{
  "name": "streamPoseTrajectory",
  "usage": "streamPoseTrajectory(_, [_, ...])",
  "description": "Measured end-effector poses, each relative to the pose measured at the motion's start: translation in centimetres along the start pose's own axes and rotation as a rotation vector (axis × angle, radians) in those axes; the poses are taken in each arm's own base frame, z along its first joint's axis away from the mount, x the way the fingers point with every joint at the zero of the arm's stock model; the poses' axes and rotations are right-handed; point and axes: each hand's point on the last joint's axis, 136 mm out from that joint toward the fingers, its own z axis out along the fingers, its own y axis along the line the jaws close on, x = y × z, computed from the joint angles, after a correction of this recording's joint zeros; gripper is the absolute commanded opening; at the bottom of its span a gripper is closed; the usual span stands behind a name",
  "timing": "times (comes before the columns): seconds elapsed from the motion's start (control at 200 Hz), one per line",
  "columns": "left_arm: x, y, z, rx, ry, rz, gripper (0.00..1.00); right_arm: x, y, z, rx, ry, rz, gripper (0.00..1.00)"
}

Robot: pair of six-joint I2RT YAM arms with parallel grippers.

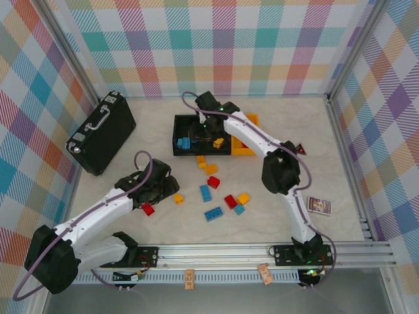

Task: Sort the legos into containers by color
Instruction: Pick up the lego from the bottom-left of the table.

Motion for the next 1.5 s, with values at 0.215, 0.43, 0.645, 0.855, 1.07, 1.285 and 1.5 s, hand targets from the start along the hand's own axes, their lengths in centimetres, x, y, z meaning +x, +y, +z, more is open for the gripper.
streamPoseTrajectory(0.215, [0.1,1.9,-0.9,-0.103,0.003,-0.027,0.70,1.7,0.8,-6.7,-0.065,-0.096,-0.042,0.52])
streamPoseTrajectory(0.43, [0.4,5.6,-2.8,-0.237,-0.030,-0.095,0.78,6.9,-1.0,-7.5,-0.082,-0.049,-0.059,0.52])
streamPoseTrajectory(0.645, [1.6,9.0,-2.9,-0.335,-0.043,-0.162,0.79,12.1,-3.1,-6.1,-0.082,0.051,-0.040,0.51])
streamPoseTrajectory(0.855, [3.1,11.0,-0.8,-0.415,-0.014,-0.178,0.78,14.0,-3.1,-6.4,-0.123,0.077,-0.030,0.51])
streamPoseTrajectory(1.07, [2.5,10.5,0.7,-0.413,-0.038,-0.182,0.73,15.2,-1.8,-6.7,-0.178,0.089,-0.038,0.51])
streamPoseTrajectory(1.285, [2.2,10.6,2.0,-0.438,-0.042,-0.171,0.53,16.3,-1.4,-6.7,-0.196,0.112,-0.042,0.50])
streamPoseTrajectory(1.5, [1.9,10.6,2.2,-0.444,-0.046,-0.143,0.31,16.3,-1.2,-7.4,-0.207,0.097,-0.037,0.50])
